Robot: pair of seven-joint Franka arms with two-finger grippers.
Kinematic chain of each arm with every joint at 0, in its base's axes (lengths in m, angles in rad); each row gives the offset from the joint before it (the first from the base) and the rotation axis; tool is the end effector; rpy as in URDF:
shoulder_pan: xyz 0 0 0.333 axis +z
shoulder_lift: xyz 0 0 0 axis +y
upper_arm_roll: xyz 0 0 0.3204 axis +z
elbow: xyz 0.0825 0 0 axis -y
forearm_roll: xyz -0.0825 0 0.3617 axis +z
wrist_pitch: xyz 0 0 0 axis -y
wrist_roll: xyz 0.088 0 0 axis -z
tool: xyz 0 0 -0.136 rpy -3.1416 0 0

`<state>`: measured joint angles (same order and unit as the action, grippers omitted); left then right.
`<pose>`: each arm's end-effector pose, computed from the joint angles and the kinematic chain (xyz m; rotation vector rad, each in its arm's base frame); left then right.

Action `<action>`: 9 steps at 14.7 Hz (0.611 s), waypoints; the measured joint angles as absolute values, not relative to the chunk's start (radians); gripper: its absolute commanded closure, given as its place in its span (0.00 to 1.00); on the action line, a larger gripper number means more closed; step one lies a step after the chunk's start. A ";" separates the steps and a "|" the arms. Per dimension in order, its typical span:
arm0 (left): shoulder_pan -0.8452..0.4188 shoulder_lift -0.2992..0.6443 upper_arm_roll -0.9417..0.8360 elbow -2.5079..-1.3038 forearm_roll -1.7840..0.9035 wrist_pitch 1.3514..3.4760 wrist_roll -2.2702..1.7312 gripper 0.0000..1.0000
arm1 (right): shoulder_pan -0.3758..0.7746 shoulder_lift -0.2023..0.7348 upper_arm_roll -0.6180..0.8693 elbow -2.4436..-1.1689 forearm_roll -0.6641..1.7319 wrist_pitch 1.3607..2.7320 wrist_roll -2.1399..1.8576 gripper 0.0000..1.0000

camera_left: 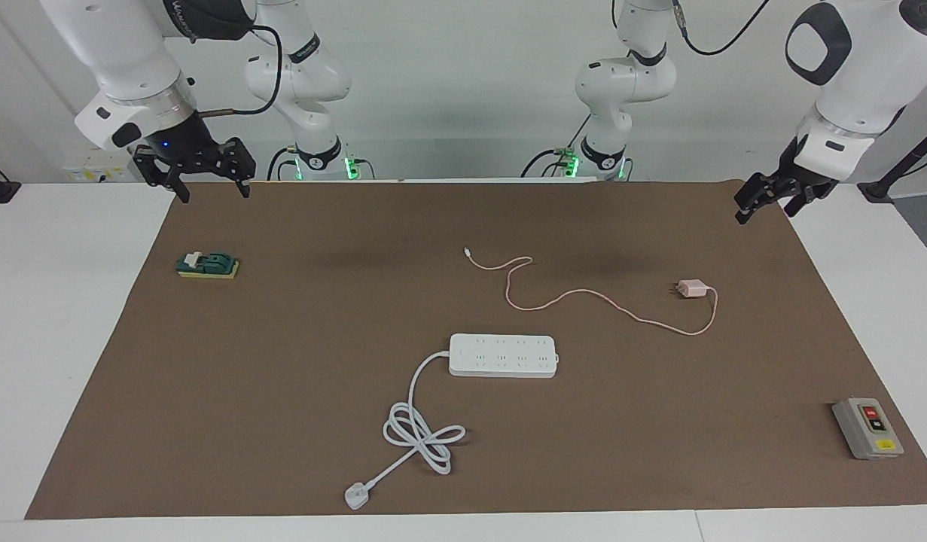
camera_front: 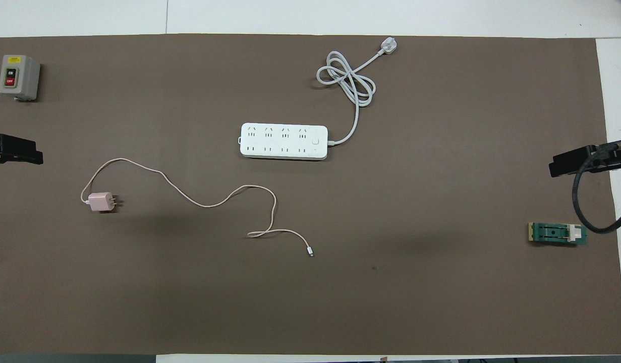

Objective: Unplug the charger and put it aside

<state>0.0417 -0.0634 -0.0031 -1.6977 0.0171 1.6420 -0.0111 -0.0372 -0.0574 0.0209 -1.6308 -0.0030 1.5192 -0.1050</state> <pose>0.5168 0.0221 0.5821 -3.1233 -0.0758 -0.0117 0.5063 -0.0084 0.5986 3.1364 0.1390 -0.0854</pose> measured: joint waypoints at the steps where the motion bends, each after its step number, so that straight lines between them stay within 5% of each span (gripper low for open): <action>1: 0.041 -0.069 -0.021 -1.691 0.018 1.641 -0.015 0.00 | -0.037 -0.057 0.021 -1.631 -0.003 1.519 -0.105 0.00; 9: -0.008 -0.072 -0.052 -1.629 0.009 1.570 -0.021 0.00 | -0.037 -0.058 0.024 -1.629 -0.003 1.519 -0.105 0.00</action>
<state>-0.0075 -0.0719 -0.0516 -1.6293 0.0088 1.5701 -0.0210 -0.0368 -0.0577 0.0237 -1.6295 -0.0030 1.5189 -0.1050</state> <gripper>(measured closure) 0.000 0.000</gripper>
